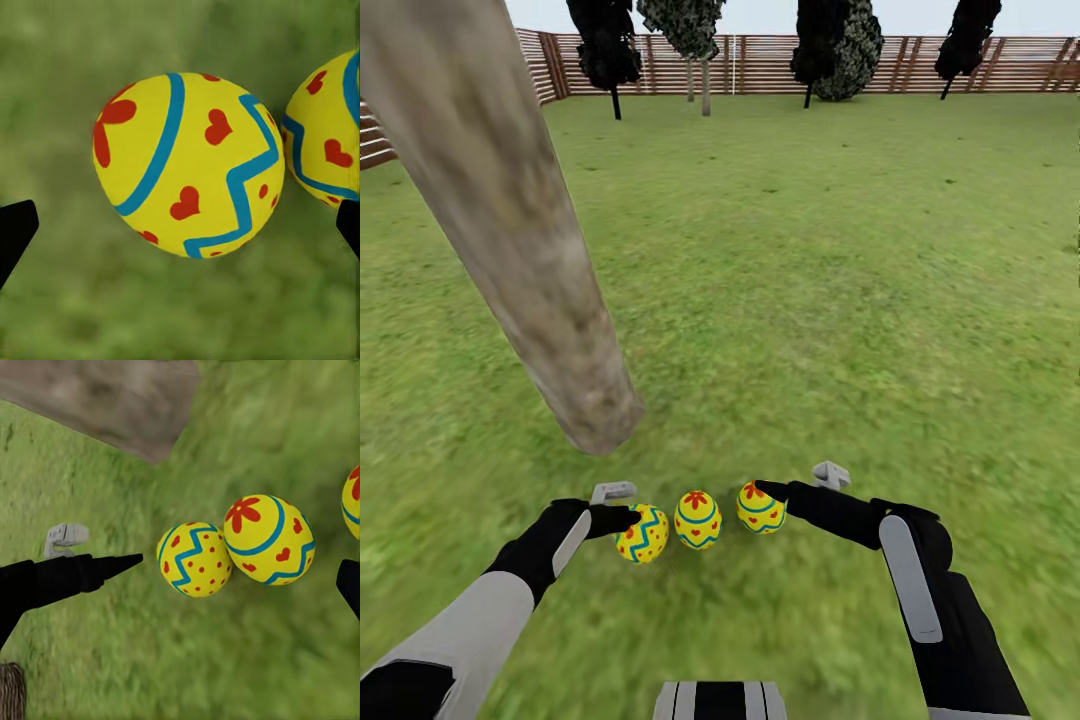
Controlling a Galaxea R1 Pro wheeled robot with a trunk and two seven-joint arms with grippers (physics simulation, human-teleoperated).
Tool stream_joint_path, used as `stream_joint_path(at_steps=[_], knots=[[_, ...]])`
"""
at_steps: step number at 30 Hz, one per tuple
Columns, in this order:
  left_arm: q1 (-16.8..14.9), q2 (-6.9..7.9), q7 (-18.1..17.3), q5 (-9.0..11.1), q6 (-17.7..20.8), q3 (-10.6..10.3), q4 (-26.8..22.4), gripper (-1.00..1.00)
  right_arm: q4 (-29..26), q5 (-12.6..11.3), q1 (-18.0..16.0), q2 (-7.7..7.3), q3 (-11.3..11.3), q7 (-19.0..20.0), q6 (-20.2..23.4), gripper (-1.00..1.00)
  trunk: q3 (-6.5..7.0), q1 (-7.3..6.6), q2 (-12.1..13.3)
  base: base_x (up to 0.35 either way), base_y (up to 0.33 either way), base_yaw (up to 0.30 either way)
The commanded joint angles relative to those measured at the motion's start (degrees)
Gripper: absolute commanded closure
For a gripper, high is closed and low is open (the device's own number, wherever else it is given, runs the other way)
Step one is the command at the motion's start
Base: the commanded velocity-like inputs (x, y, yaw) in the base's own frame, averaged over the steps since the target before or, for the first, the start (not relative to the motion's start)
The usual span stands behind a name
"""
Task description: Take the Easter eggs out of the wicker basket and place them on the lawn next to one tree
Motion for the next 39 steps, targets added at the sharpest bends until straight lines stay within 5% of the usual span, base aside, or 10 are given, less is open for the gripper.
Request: stream_joint_path(at_steps=[1, 39], knots=[[-0.02, 0.05, 0.07, 0.3, 0.24, -0.29, -0.07, -1.0, -0.02, 0.52, -0.04, 0.06, -0.16, 0.57, 0.29, -1.0, 0.19, -0.03, 0.0, 0.0, 0.0, 0.0], [-0.02, 0.04, 0.08, 0.3, 0.19, -0.32, -0.03, -1.0, -0.14, 0.52, -0.04, 0.38, -0.18, 0.56, 0.05, -1.0, 8.6, -1.01, 0.51, 0.0, 0.0, 0.0]])
